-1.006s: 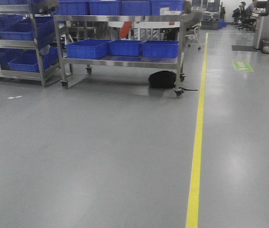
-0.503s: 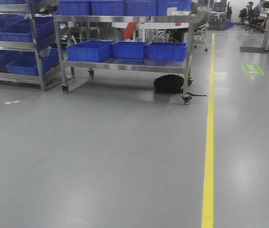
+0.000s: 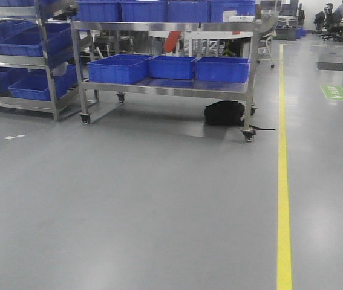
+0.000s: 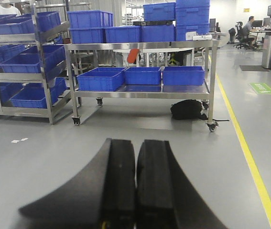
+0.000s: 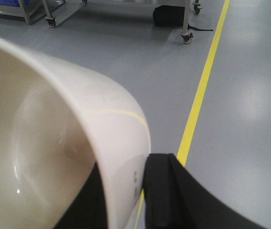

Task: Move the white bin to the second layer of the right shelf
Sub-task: 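Drive forward past the crate cart, bin held in right gripper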

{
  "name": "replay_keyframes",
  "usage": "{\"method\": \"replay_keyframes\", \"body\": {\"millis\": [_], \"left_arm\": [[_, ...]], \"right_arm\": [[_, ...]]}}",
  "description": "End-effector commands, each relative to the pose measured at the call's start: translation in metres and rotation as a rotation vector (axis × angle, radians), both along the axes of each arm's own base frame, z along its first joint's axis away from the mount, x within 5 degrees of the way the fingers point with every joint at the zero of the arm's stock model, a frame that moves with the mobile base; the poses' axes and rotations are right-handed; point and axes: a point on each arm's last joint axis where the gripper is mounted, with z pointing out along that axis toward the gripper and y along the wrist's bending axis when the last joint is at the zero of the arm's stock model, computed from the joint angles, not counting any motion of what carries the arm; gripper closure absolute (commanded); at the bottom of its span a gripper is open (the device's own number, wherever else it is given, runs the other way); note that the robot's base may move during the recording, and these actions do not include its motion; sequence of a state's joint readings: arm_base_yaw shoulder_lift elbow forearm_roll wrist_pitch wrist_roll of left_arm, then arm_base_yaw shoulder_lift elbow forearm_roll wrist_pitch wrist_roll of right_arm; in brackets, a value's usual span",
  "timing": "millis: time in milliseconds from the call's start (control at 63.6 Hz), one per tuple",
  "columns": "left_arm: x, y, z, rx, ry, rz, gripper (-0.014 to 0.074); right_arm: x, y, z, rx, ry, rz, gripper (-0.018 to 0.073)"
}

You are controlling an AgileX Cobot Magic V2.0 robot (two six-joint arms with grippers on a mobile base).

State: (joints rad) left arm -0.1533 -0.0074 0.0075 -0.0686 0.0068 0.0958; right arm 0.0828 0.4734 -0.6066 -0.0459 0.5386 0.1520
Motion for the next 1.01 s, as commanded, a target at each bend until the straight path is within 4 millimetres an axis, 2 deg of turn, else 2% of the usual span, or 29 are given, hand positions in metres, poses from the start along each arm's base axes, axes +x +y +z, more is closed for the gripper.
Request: {"method": "replay_keyframes", "body": {"millis": [0, 991], "left_arm": [[-0.0002, 0.0005, -0.0027, -0.023, -0.064, 0.002, 0.0512], [-0.0002, 0.0005, -0.0027, -0.023, -0.064, 0.002, 0.0512]], "right_arm": [[0.0012, -0.0002, 0.0189, 0.000, -0.135, -0.001, 0.0503], [0.0012, -0.0002, 0.0189, 0.000, -0.135, -0.001, 0.0503]]}}
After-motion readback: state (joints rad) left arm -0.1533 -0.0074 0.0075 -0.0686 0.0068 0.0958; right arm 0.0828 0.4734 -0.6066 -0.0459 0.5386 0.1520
